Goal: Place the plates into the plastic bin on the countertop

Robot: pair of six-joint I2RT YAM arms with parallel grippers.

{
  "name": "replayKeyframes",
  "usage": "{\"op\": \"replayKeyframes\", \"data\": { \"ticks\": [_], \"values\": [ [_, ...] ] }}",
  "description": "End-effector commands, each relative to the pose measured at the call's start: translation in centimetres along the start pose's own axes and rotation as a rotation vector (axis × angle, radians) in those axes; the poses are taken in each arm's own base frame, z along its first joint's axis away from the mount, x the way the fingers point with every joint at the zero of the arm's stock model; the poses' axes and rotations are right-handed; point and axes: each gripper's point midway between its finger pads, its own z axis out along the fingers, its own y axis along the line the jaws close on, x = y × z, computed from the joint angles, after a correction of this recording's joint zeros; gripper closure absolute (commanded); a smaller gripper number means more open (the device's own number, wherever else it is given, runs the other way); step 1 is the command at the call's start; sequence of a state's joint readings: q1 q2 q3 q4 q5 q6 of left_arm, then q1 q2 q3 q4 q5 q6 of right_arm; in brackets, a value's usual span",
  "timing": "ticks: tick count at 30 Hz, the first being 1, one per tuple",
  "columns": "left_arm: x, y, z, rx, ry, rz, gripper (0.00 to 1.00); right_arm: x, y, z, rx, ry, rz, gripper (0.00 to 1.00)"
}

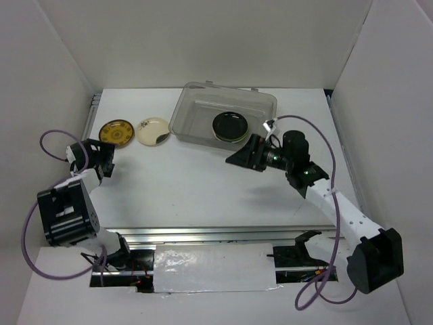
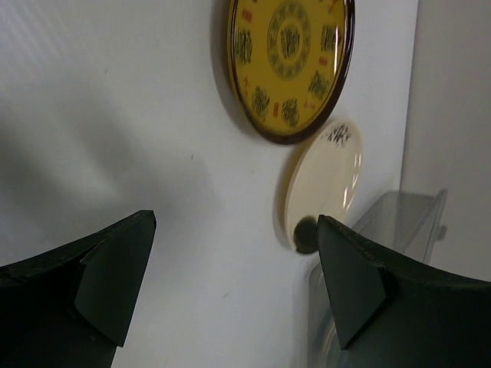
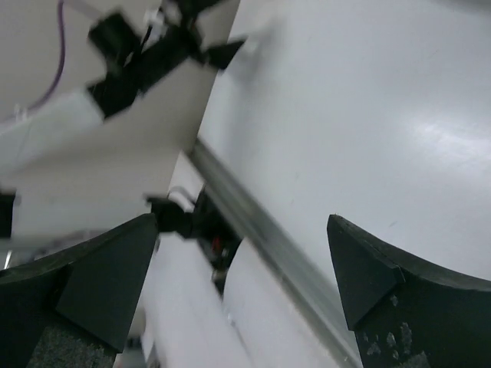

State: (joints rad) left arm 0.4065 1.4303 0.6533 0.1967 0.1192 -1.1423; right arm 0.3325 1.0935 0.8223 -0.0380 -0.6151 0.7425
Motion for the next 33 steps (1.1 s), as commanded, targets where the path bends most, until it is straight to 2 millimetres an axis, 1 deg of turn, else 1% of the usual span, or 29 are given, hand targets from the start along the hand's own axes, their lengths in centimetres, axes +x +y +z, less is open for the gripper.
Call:
{"op": "replayKeyframes", "data": {
  "ticks": [1, 2, 4, 5, 6, 7, 8, 10, 11, 12, 13, 14, 15, 16, 17, 18, 19, 20, 21, 22, 23, 24, 27, 28, 29, 30, 31, 32, 33],
  "values": [
    [-5.1, -4.8, 2.5, 0.143, -0.192, -0.091, 0.01, 3.5, 6.7, -1.6, -0.305, 0.070, -0.100, 0.00],
    [-4.9, -4.1, 3.9, 0.111, -0.178, -0.102, 0.01, 4.6, 7.1, -2.2, -0.321, 0.077, -0.108, 0.00],
    [-5.4, -2.8, 5.1, 0.054, -0.198, -0.121, 0.01, 6.4, 8.0, -3.2, -0.360, 0.093, -0.114, 0.00],
    [-6.0, -2.4, 6.2, 0.019, -0.214, -0.124, 0.01, 6.9, 8.0, -3.5, -0.367, 0.100, -0.112, 0.00],
    [-5.7, -2.0, 6.8, -0.006, -0.208, -0.111, 0.02, 7.2, 8.2, -3.9, -0.375, 0.100, -0.112, 0.00],
    [-6.1, -2.3, 7.4, -0.037, -0.208, -0.111, 0.04, 7.7, 8.1, -4.4, -0.382, 0.096, -0.116, 0.00],
    [-5.5, -1.1, 8.4, -0.081, -0.188, -0.119, 0.07, 7.9, 7.9, -4.6, -0.378, 0.095, -0.117, 0.00],
    [-4.7, -1.0, 9.4, -0.110, -0.160, -0.120, 0.11, 8.4, 7.6, -5.2, -0.373, 0.089, -0.116, 0.00],
    [-4.3, -0.1, 10.1, -0.143, -0.152, -0.123, 0.14, 8.4, 7.4, -5.3, -0.363, 0.081, -0.114, 0.00],
    [-4.0, 0.3, 10.4, -0.163, -0.148, -0.121, 0.19, 8.3, 7.3, -5.5, -0.361, 0.075, -0.118, 0.00],
    [-4.0, -0.2, 10.8, -0.171, -0.147, -0.117, 0.26, 8.2, 7.2, -5.9, -0.354, 0.062, -0.119, 0.00],
    [-3.4, 1.2, 11.1, -0.231, -0.141, -0.118, 0.29, 8.2, 7.0, -6.0, -0.346, 0.058, -0.118, 0.00],
    [-3.2, 1.3, 11.3, -0.237, -0.139, -0.114, 0.32, 8.1, 7.0, -6.1, -0.340, 0.051, -0.124, 0.00],
    [-2.9, 1.2, 11.4, -0.241, -0.137, -0.111, 0.40, 7.9, 6.6, -6.3, -0.313, 0.045, -0.110, 0.00],
    [-2.7, 1.8, 11.6, -0.262, -0.137, -0.114, 0.43, 7.7, 6.4, -6.4, -0.291, 0.037, -0.105, 0.00],
    [-2.6, 2.0, 11.7, -0.263, -0.142, -0.121, 0.46, 7.2, 6.0, -6.4, -0.260, 0.012, -0.109, 0.00],
    [-2.4, 2.4, 11.6, -0.274, -0.141, -0.126, 0.61, 7.1, 5.7, -6.7, -0.232, 0.004, -0.101, 0.00],
    [-2.3, 2.7, 11.6, -0.284, -0.142, -0.136, 0.70, 7.0, 5.4, -6.9, -0.219, -0.005, -0.103, 0.00],
    [-2.4, 2.9, 11.5, -0.286, -0.149, -0.149, 0.75, 6.8, 5.3, -7.0, -0.211, -0.019, -0.104, 0.00],
    [-2.6, 3.0, 11.2, -0.289, -0.159, -0.156, 0.87, 6.6, 5.3, -7.4, -0.210, -0.031, -0.107, 0.00],
    [-2.7, 3.1, 10.9, -0.295, -0.167, -0.173, 0.95, 6.5, 5.2, -7.5, -0.206, -0.033, -0.107, 0.00],
    [-3.0, 3.3, 10.6, -0.304, -0.180, -0.181, 1.00, 6.5, 5.5, -7.7, -0.216, -0.033, -0.116, 0.00],
    [-4.1, 2.5, 8.8, -0.319, -0.216, -0.216, 1.00, 6.3, 5.2, -7.9, -0.193, -0.034, -0.123, 0.00],
    [-5.1, 1.2, 7.0, -0.299, -0.259, -0.221, 1.00, 6.3, 4.8, -7.8, -0.180, -0.032, -0.118, 0.00],
    [-5.7, 0.4, 6.0, -0.279, -0.285, -0.230, 1.00, 6.2, 4.7, -7.9, -0.176, -0.033, -0.118, 0.00],
    [-6.1, -0.8, 4.8, -0.245, -0.311, -0.230, 1.00, 6.4, 4.6, -7.8, -0.175, -0.030, -0.115, 0.00],
    [-7.6, -3.0, 2.2, -0.167, -0.384, -0.231, 1.00, 6.3, 4.7, -7.9, -0.181, -0.033, -0.118, 0.00],
    [-8.2, -4.4, 0.9, -0.121, -0.418, -0.201, 1.00, 6.3, 4.6, -7.8, -0.179, -0.032, -0.111, 0.00],
    [-8.2, -6.3, -0.4, -0.072, -0.438, -0.171, 1.00, 6.3, 4.6, -7.9, -0.182, -0.035, -0.113, 0.00]
  ]
}}
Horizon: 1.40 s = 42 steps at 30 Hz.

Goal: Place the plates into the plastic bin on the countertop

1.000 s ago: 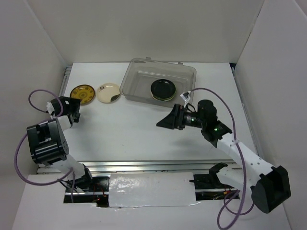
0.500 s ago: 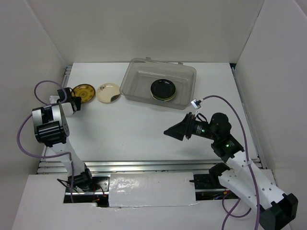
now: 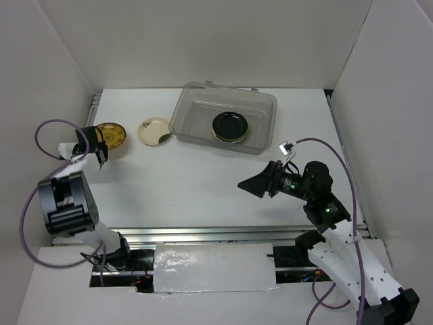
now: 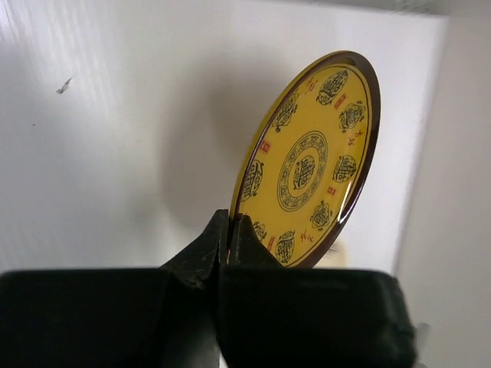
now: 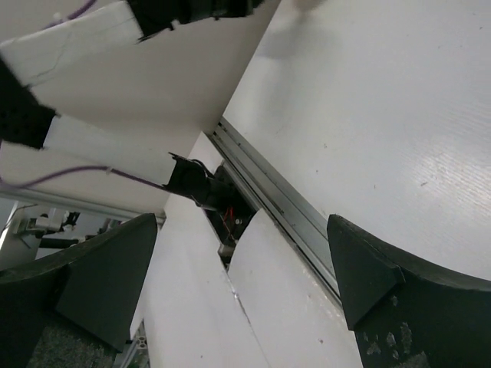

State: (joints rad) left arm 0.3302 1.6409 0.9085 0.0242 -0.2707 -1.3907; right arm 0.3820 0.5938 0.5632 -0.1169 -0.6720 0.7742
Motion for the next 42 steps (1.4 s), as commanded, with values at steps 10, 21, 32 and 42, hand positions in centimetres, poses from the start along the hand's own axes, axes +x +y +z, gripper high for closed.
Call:
{"op": "replayKeyframes", "data": {
  "ticks": [10, 21, 32, 42],
  "values": [
    [13.4, -21.9, -18.2, 0.600, 0.236, 0.616, 1.00, -4.0, -1.6, -2.1, 0.203, -0.127, -0.030, 0.00],
    [34.4, -21.8, -21.2, 0.737, 0.571, 0.980, 1.00, -4.9, -2.4, -4.9, 0.294, -0.185, -0.015, 0.00],
    [37.7, -18.6, -19.5, 0.680, 0.634, 1.023, 0.52, -5.2, -1.6, -5.5, 0.282, -0.190, -0.028, 0.00],
    [21.2, -23.5, -25.9, 0.695, 0.209, 0.859, 0.01, -5.7, -1.1, -5.1, 0.249, -0.196, -0.029, 0.00]
  ]
}}
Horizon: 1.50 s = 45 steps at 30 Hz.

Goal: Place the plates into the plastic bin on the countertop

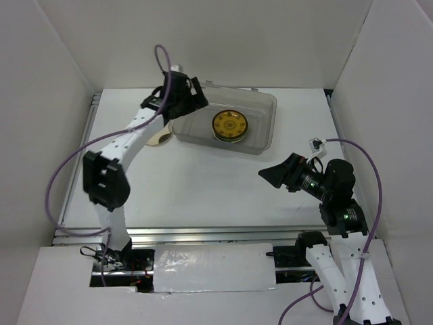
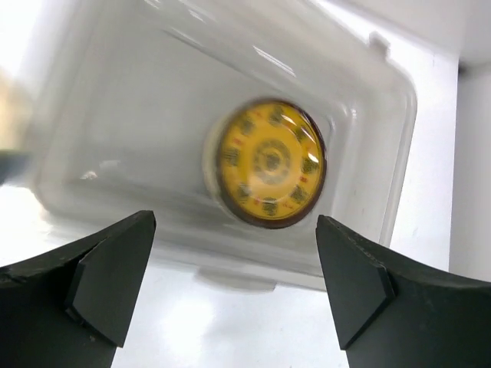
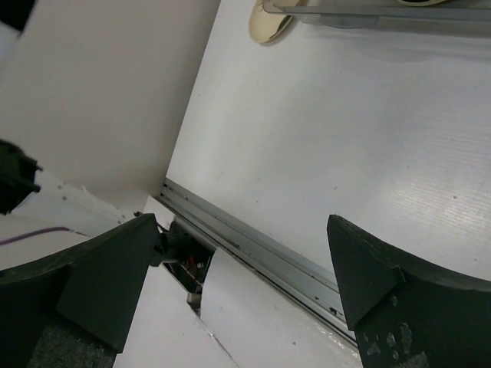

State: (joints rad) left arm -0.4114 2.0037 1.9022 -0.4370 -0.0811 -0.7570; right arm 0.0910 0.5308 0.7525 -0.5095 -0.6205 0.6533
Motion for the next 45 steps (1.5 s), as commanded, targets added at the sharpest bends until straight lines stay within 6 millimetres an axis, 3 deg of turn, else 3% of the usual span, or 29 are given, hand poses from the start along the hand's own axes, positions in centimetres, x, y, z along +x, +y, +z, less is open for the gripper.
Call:
{"op": "replayKeyframes", "data": {
  "ticks": [1, 3, 4, 6, 7, 9, 10, 12, 13, 19, 27, 30, 31, 32, 35, 36, 39, 41, 42, 44, 45],
  "values": [
    [-10.4, 3.9, -10.7, -0.133, -0.396, -0.138, 0.01, -0.9, 1.4, -0.2, -0.060, -0.026, -0.036, 0.00],
    [-9.8, 9.4, -13.0, -0.210, -0.466, -0.295, 0.01, -0.7, 2.0, -0.1, -0.108, -0.024, -0.032, 0.00],
    [-8.4, 14.6, -12.6, -0.290, -0.454, -0.351, 0.01, -0.3, 1.7, 0.2, -0.116, -0.010, -0.023, 0.00],
    [-10.1, 18.5, -14.4, -0.273, -0.522, -0.448, 0.01, 0.2, 2.0, 0.3, -0.157, 0.011, -0.028, 0.00],
    [-8.8, 20.4, -13.8, -0.287, -0.497, -0.462, 0.01, 0.2, 2.2, 0.4, -0.177, 0.011, -0.034, 0.00],
    [-10.0, 22.9, -13.4, -0.231, -0.506, -0.478, 0.01, 0.9, 2.6, 0.4, -0.221, 0.043, -0.027, 0.00],
    [-8.5, 24.6, -11.8, -0.242, -0.461, -0.493, 0.01, 0.8, 3.0, 0.4, -0.247, 0.040, -0.039, 0.00],
    [-8.7, 25.8, -10.5, -0.159, -0.441, -0.529, 0.01, 1.1, 3.2, 0.5, -0.267, 0.051, -0.023, 0.00],
    [-7.0, 27.5, -8.6, -0.174, -0.390, -0.554, 0.01, 1.1, 3.3, 0.4, -0.278, 0.052, -0.026, 0.00],
    [-1.8, 31.1, -3.1, -0.184, -0.236, -0.656, 0.01, 1.7, 3.2, 0.5, -0.285, 0.066, -0.022, 0.00],
    [2.9, 32.9, 1.8, -0.211, -0.106, -0.704, 0.09, 1.9, 2.8, 0.4, -0.266, 0.072, -0.035, 0.00],
    [4.5, 33.5, 2.9, -0.246, -0.066, -0.715, 0.25, 2.0, 2.7, 0.5, -0.262, 0.075, -0.033, 0.00],
    [5.1, 33.7, 3.2, -0.257, -0.056, -0.723, 0.39, 2.0, 2.5, 0.5, -0.256, 0.074, -0.031, 0.00],
    [5.4, 34.0, 3.2, -0.267, -0.055, -0.729, 0.47, 2.0, 2.5, 0.5, -0.256, 0.073, -0.033, 0.00],
    [5.3, 34.0, 3.3, -0.264, -0.062, -0.738, 0.63, 2.0, 2.4, 0.6, -0.254, 0.076, -0.031, 0.00],
    [5.0, 33.8, 3.3, -0.253, -0.066, -0.733, 0.73, 2.0, 2.5, 0.5, -0.254, 0.076, -0.033, 0.00],
    [4.2, 34.0, 2.2, -0.264, -0.086, -0.739, 1.00, 2.0, 2.5, 0.5, -0.250, 0.073, -0.038, 0.00],
    [2.0, 34.3, -0.9, -0.338, -0.183, -0.753, 1.00, 2.0, 2.5, 0.4, -0.245, 0.074, -0.039, 0.00],
    [-0.5, 34.5, -4.1, -0.408, -0.308, -0.747, 1.00, 2.0, 2.4, 0.4, -0.243, 0.074, -0.037, 0.00],
    [-0.2, 35.0, -8.1, -0.549, -0.376, -0.797, 1.00, 1.9, 2.6, 0.3, -0.246, 0.070, -0.041, 0.00],
    [-3.3, 34.2, -12.2, -0.580, -0.537, -0.791, 1.00, 1.8, 2.7, 0.2, -0.249, 0.066, -0.038, 0.00]
  ]
}}
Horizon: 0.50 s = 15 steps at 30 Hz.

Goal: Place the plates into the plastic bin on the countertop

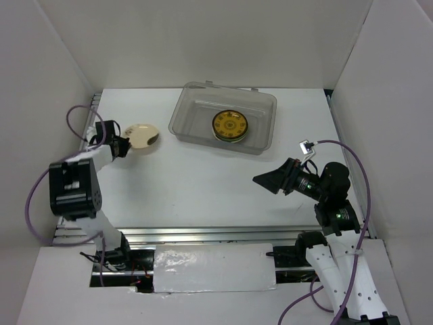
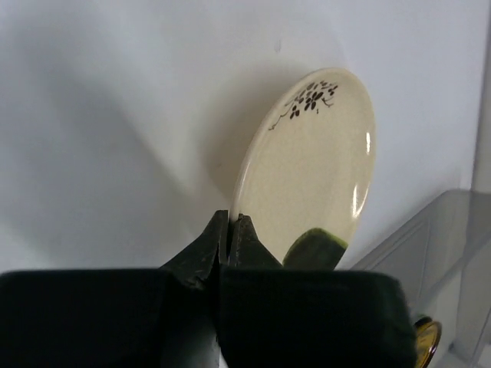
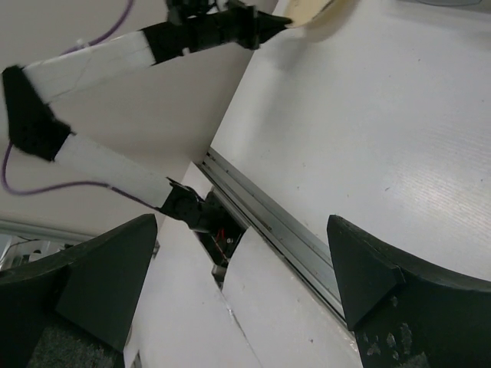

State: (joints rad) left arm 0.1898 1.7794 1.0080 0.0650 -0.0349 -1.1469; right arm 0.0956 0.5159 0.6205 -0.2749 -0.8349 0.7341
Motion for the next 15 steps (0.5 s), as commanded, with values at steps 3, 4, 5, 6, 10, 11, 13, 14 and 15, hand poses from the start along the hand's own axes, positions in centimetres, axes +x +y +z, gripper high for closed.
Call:
{"op": "replayKeyframes", "data": {
  "ticks": [3, 4, 5, 6, 10, 11, 13, 14, 15],
  "values": [
    [-8.7, -6.9, -13.5, 0.132, -0.461, 0.035, 1.00, -0.6, 1.1, -0.2, -0.031, -0.022, -0.045, 0.00],
    [-8.0, -10.1, -14.6, 0.251, -0.417, 0.081, 1.00, -0.8, 1.2, -0.2, -0.030, -0.028, -0.045, 0.00],
    [-7.5, -15.0, -17.1, 0.369, -0.398, 0.138, 1.00, -1.0, 1.3, -0.2, -0.031, -0.035, -0.049, 0.00],
    [-6.1, -17.0, -15.8, 0.389, -0.343, 0.258, 1.00, -1.2, 1.3, -0.2, -0.027, -0.040, -0.048, 0.00],
    [3.4, -25.0, -14.6, 0.493, -0.034, 0.506, 1.00, -1.9, 1.4, -0.2, -0.004, -0.056, -0.035, 0.00],
    [5.9, -27.7, -16.0, 0.567, 0.038, 0.543, 1.00, -2.1, 1.5, -0.3, -0.001, -0.066, -0.037, 0.00],
    [9.9, -27.9, -12.2, 0.551, 0.162, 0.574, 1.00, -2.8, 1.9, -0.5, 0.013, -0.086, -0.051, 0.00],
    [11.7, -29.7, -13.0, 0.611, 0.210, 0.587, 1.00, -3.1, 2.1, -0.6, 0.022, -0.093, -0.055, 0.00],
    [13.8, -29.3, -10.4, 0.591, 0.260, 0.596, 1.00, -3.1, 2.0, -0.8, 0.035, -0.095, -0.054, 0.00]
  ]
}}
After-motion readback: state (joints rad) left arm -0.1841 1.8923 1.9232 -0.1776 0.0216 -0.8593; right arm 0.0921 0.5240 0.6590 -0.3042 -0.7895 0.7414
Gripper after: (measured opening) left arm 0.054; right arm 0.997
